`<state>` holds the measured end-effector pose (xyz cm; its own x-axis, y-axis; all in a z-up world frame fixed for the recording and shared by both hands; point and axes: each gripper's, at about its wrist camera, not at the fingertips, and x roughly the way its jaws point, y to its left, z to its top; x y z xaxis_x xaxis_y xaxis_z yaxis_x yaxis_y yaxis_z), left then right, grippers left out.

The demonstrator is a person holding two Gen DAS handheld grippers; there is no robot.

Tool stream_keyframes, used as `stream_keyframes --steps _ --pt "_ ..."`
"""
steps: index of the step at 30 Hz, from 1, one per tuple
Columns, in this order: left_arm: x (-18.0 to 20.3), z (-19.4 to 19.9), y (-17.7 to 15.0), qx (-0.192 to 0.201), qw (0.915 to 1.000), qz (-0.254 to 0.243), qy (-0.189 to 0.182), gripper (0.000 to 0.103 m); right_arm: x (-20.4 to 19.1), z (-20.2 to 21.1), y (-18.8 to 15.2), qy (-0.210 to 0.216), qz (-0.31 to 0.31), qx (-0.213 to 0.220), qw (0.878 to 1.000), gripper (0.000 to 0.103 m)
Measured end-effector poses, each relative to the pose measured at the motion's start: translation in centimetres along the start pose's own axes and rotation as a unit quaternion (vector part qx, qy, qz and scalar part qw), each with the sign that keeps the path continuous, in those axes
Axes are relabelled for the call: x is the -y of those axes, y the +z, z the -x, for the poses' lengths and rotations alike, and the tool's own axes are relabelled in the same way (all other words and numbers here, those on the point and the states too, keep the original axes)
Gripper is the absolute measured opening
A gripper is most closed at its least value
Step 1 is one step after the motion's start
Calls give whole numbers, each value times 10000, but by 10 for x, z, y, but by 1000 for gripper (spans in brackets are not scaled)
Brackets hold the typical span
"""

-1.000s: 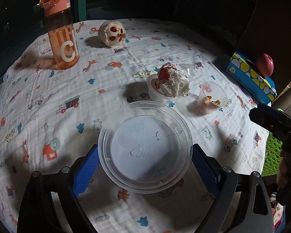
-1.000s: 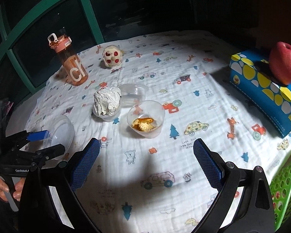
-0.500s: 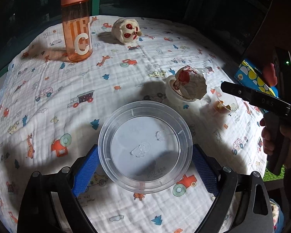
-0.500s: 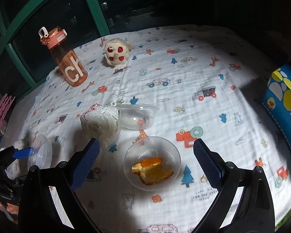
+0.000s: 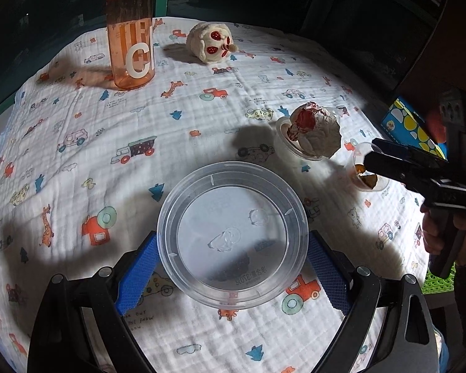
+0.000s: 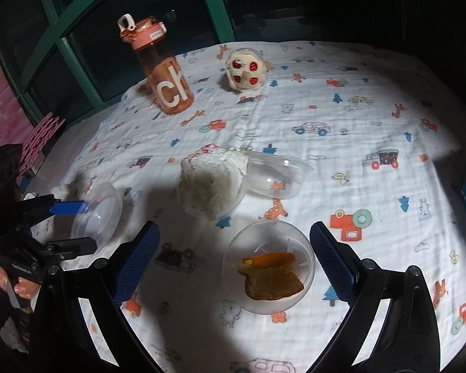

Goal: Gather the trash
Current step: 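Grasp the clear cup of orange food with the right gripper while the left gripper holds the clear lid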

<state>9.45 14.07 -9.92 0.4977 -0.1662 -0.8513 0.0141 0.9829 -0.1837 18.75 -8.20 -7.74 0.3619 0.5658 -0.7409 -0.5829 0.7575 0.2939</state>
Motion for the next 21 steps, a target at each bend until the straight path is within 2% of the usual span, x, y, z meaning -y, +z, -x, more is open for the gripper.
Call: stream_keyframes --steps 6,9,11,13,16,21 --pt "-3 6 -2 46 10000 39 7 89 -25 12 -17 426 158 -29 9990 96" --pt "-6 9 -3 74 9999 77 33 89 -39 15 -26 450 314 -50 9985 96" --pt "-9 10 -4 79 9999 120 47 89 -40 20 -28 423 204 20 9989 96" --pt "-11 10 -5 76 9998 162 38 89 -36 25 -28 445 -64 134 9989 96" --pt "-12 11 -6 88 9998 176 21 89 -15 23 -23 224 -792 107 9965 96" --pt "-13 11 -5 110 9998 173 -12 89 21 9 -21 173 -2223 -230 9745 94"
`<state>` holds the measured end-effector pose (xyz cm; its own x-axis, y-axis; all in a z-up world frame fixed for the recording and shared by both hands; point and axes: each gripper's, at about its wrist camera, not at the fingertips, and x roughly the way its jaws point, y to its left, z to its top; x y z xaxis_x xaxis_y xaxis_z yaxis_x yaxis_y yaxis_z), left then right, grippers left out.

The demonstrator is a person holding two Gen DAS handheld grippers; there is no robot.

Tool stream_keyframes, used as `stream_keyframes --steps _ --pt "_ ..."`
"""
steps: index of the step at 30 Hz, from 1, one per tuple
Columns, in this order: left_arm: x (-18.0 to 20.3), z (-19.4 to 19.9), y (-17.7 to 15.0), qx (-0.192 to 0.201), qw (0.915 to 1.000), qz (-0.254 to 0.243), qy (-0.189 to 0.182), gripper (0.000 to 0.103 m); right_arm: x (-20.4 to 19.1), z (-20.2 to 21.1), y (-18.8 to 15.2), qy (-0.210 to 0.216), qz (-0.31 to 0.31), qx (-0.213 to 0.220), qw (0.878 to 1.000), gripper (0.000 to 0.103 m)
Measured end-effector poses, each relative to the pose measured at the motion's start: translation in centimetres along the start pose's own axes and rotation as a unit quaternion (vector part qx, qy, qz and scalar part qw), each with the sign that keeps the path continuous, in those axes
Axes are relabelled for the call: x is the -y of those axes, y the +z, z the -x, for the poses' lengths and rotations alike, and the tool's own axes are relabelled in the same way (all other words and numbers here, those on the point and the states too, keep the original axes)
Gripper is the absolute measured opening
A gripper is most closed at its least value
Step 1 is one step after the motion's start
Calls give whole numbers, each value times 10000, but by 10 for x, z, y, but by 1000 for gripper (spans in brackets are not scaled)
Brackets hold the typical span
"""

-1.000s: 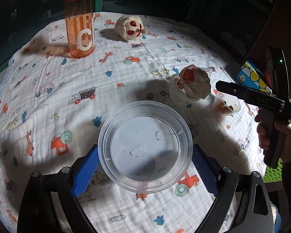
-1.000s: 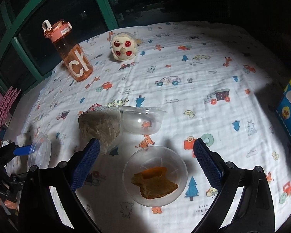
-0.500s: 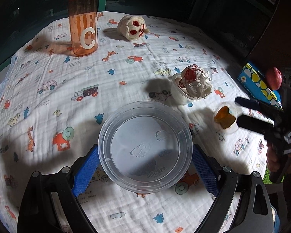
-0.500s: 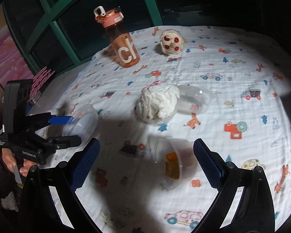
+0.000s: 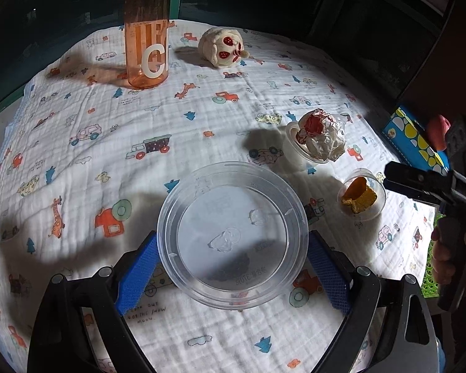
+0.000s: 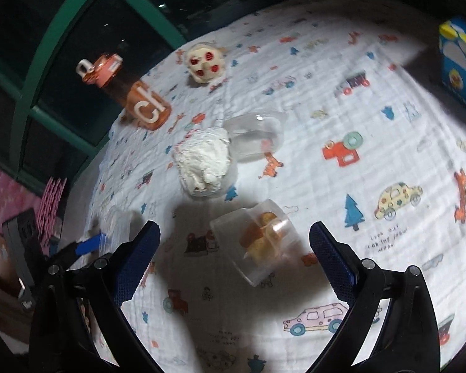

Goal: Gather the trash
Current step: 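Grasp the clear cup of orange food with the right gripper while the left gripper holds the clear lid, then drop the clear cup into the basket with the right gripper while the left gripper carries the clear lid over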

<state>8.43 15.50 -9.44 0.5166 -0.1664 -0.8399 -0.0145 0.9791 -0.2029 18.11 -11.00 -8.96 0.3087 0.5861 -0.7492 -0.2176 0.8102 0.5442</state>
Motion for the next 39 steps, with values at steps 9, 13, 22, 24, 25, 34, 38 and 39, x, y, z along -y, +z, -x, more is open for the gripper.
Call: stream_keyframes --steps 9,13,22,24,25,34,38,39 --pt "-1 2 0 34 10000 -18 -37 89 36 -22 3 366 -1863 -469 9807 78" --pt "-1 3 -1 51 10000 18 -38 89 41 -27 3 334 -2170 -477 9744 66" --pt "4 8 -2 110 9999 7 -48 89 13 -5 -14 36 -1085 29 9941 62" --pt "8 10 -2 124 9999 -1 -67 89 0 2 -21 -223 -599 278 9976 62" --pt "9 10 -2 134 9999 -6 -72 89 -7 6 -26 -405 -314 418 9978 61" --pt "30 18 -1 226 9995 -161 -148 89 -40 28 -74 -1365 1252 1322 9738 58" --pt "39 22 0 260 9992 -231 -180 89 -37 33 -76 -1382 1159 1379 9739 56" --pt "41 22 1 258 9992 -236 -187 89 -34 36 -76 -1362 1102 1404 9745 56"
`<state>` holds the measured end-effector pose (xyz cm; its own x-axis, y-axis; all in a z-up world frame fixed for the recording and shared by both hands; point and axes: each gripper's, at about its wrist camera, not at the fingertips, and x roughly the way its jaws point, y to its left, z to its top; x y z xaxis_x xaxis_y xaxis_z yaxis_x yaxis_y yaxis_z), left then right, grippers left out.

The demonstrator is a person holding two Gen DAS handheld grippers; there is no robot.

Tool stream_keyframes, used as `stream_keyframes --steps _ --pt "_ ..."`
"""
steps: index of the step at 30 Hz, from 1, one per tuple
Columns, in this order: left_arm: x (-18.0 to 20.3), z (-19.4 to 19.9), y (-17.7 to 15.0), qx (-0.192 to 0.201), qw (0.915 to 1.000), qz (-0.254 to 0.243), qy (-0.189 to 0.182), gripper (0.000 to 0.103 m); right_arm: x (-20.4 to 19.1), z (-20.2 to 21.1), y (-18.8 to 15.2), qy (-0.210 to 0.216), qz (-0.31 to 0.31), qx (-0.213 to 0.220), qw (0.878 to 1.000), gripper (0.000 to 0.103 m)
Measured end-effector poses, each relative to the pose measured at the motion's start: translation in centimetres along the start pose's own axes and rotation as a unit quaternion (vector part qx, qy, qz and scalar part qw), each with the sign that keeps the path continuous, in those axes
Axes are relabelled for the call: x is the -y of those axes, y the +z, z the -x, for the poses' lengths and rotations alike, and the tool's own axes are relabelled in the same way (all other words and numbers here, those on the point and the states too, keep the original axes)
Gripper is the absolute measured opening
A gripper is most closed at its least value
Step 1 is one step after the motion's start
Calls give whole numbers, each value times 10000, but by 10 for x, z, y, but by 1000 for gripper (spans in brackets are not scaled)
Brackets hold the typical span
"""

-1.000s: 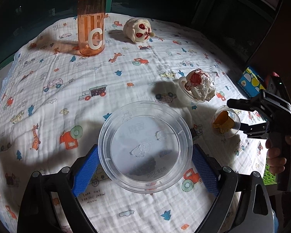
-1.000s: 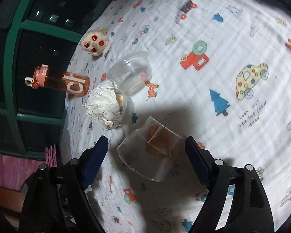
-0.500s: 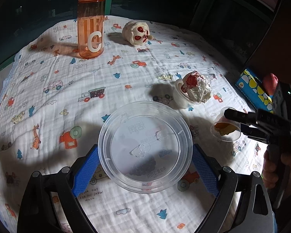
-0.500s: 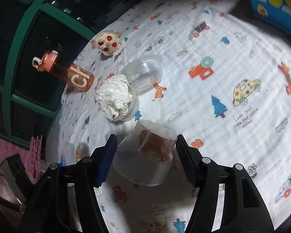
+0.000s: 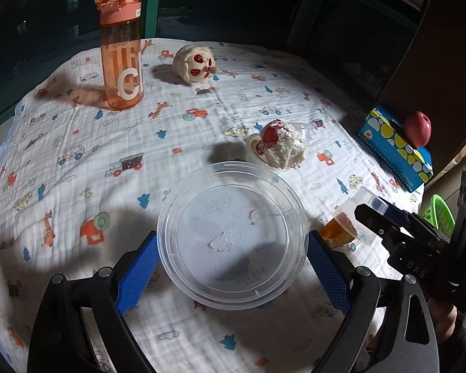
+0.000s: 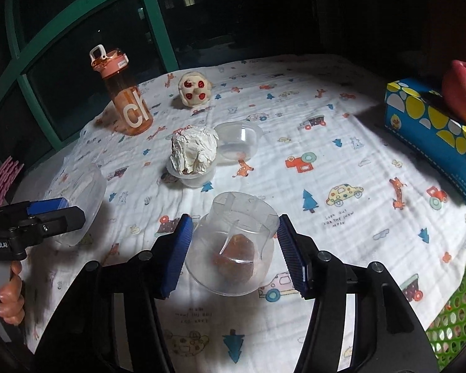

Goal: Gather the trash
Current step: 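Drop the clear cup into the basket with the right gripper while the left gripper carries the clear lid over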

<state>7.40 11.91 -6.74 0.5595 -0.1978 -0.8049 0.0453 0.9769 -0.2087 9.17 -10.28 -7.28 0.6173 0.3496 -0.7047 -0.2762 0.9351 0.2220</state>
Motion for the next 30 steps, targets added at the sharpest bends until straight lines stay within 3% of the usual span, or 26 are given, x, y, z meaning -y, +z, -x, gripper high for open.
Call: stream_keyframes --steps 16,24,30 --pt "45 1 7 11 9991 -365 -226 89 26 36 -2 -63 -331 308 9990 53" --pt "91 -2 15 -18 9958 -777 -476 89 60 80 -1 -449 -496 573 9961 53" --pt "148 -10 16 -119 9893 -1202 -815 89 105 124 -8 -1001 -720 738 9896 52"
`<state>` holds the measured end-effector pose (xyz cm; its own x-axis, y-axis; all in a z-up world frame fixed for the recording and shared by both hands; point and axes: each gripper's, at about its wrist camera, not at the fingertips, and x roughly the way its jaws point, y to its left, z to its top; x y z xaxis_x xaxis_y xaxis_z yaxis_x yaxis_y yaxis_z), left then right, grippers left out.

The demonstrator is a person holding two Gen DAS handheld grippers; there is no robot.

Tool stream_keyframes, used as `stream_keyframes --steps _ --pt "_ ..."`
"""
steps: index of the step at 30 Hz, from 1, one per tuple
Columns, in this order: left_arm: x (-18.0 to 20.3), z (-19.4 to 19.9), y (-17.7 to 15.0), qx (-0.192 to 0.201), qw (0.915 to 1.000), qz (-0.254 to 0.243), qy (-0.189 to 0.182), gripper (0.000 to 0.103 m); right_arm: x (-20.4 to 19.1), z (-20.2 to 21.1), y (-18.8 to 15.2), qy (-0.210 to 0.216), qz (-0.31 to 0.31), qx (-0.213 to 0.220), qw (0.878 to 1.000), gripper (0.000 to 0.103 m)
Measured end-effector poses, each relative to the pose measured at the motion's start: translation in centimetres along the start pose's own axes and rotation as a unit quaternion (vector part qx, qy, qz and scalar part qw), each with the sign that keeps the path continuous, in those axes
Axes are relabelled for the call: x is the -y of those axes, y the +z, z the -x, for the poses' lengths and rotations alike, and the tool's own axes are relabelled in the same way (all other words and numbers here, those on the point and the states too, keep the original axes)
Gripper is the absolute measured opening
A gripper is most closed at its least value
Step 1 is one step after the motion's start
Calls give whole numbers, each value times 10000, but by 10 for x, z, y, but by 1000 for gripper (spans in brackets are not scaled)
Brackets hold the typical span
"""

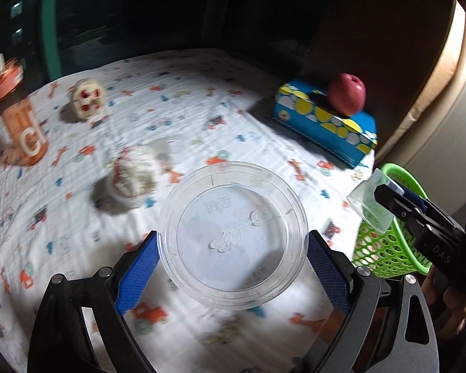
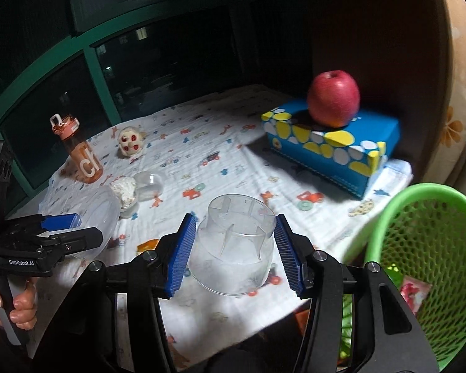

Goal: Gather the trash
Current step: 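Drop the clear cup into the basket with the right gripper while the left gripper carries the clear lid over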

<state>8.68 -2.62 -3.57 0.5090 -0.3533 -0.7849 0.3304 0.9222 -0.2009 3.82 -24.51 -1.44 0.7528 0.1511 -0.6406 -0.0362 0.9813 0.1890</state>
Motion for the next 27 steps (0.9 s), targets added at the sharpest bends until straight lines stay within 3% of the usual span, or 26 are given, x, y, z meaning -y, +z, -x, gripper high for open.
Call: stream_keyframes --steps 7,18,20,22,27 --pt "70 -12 17 -47 9977 -524 -437 89 77 40 -3 -811 -343 94 9961 52" --pt "164 -28 29 -118 9890 -1192 -868 89 181 70 -28 -1810 -838 -119 9798 53" --pt "177 -31 29 -133 9870 -1318 -908 89 195 73 -32 -1893 -945 -140 9773 54" --pt "190 -35 29 -161 9851 -1434 -939 89 206 77 -37 -1933 -1064 -134 9753 62" --pt "222 -50 28 -282 9800 -1687 -1020 89 223 91 -45 -1979 -1236 -52 9724 64"
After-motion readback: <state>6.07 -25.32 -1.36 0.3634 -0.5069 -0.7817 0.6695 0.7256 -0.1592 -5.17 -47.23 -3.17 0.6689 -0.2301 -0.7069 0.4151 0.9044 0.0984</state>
